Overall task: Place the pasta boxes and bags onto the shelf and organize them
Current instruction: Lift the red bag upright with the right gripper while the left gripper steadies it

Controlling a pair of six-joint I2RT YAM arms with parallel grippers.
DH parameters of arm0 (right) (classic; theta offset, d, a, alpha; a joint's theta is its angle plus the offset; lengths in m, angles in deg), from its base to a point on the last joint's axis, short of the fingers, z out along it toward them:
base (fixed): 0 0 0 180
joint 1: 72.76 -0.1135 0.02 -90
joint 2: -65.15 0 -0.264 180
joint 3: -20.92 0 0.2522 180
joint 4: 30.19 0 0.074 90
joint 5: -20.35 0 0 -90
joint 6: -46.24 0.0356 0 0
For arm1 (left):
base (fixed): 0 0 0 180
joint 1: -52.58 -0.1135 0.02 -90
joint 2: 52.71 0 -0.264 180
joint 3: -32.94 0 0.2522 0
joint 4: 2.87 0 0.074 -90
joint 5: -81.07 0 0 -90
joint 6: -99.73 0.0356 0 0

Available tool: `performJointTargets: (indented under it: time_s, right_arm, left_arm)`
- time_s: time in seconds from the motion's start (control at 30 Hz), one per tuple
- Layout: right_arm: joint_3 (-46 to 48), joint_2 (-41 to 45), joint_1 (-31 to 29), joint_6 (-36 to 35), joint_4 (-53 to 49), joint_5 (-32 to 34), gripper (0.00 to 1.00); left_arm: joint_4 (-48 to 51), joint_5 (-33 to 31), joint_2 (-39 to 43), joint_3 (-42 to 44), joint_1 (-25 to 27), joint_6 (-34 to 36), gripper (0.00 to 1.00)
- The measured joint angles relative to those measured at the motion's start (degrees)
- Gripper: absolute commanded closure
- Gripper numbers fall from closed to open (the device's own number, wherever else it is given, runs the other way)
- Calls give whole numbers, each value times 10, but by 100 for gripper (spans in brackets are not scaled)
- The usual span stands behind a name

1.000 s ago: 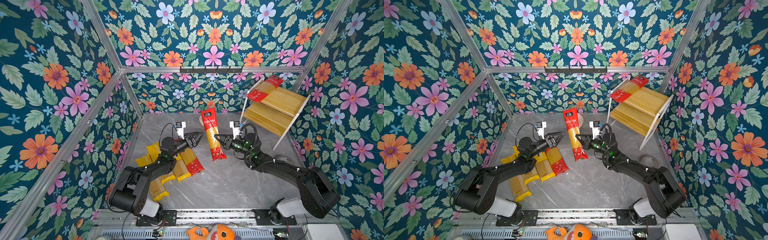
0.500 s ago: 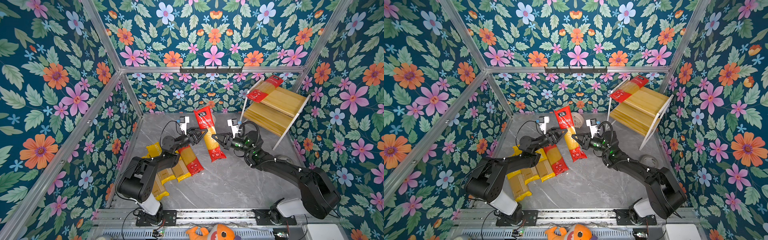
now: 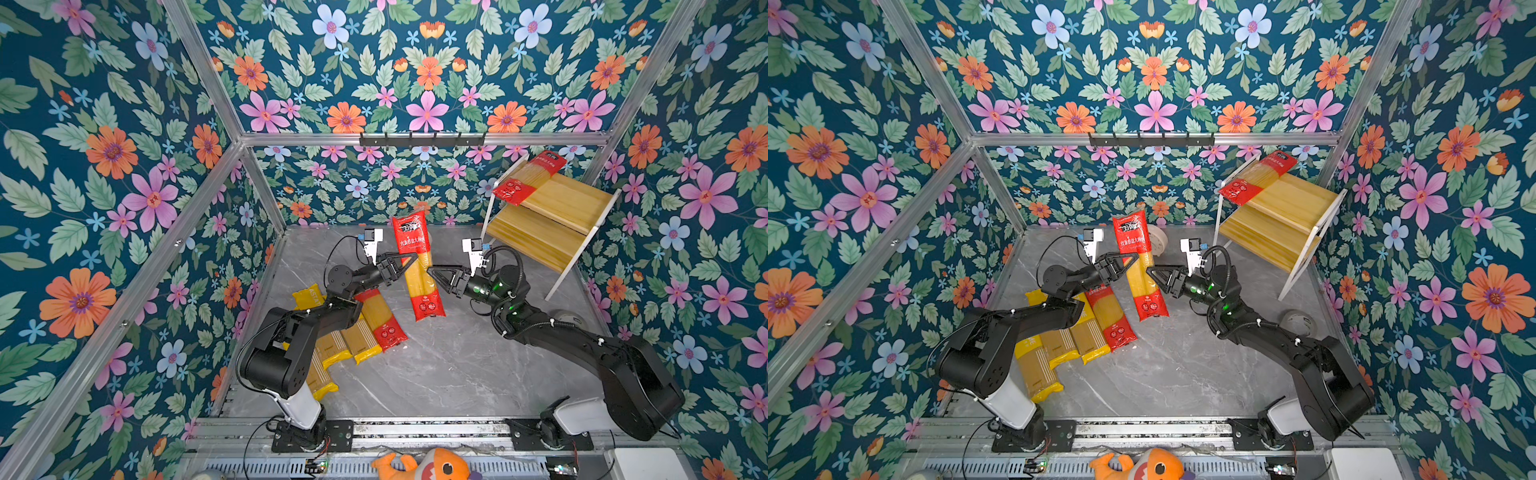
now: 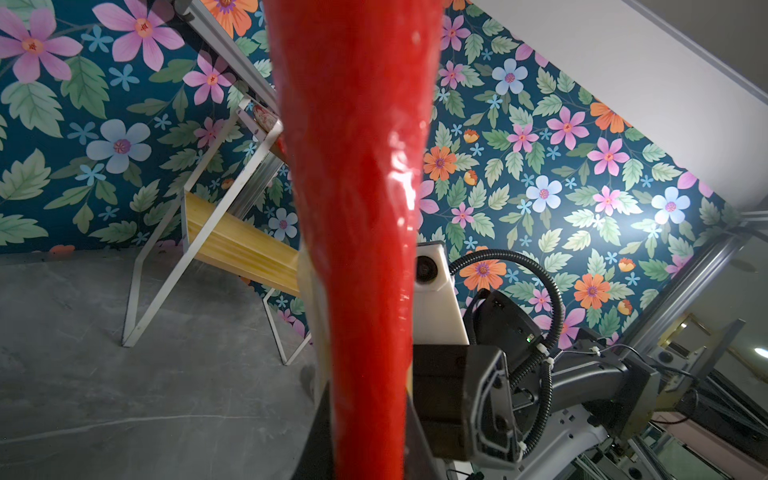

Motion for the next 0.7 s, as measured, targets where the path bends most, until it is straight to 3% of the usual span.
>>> performJointTargets:
  time_s: [0.1,0.27,0.43,0.57,0.7]
  right_arm:
    - [29,19,7,-7,-18,-14,26]
    - [58,57,4,-68,-110,-23,26]
    - [57,73,-6,-113,-169,-14,37]
    - [39,77,-25,-136,-194,-6,40]
    - [28,76,-38,-152,-209,7,56]
  left_arm:
    - [27,9,-3,-22,0,0,92]
    - [51,15,-5,-64,-2,-10,91]
    - [54,30,-8,-84,-1,-34,88]
    - [61,43,-8,-92,5,-36,88]
    - [75,47,-8,-98,12,-36,87]
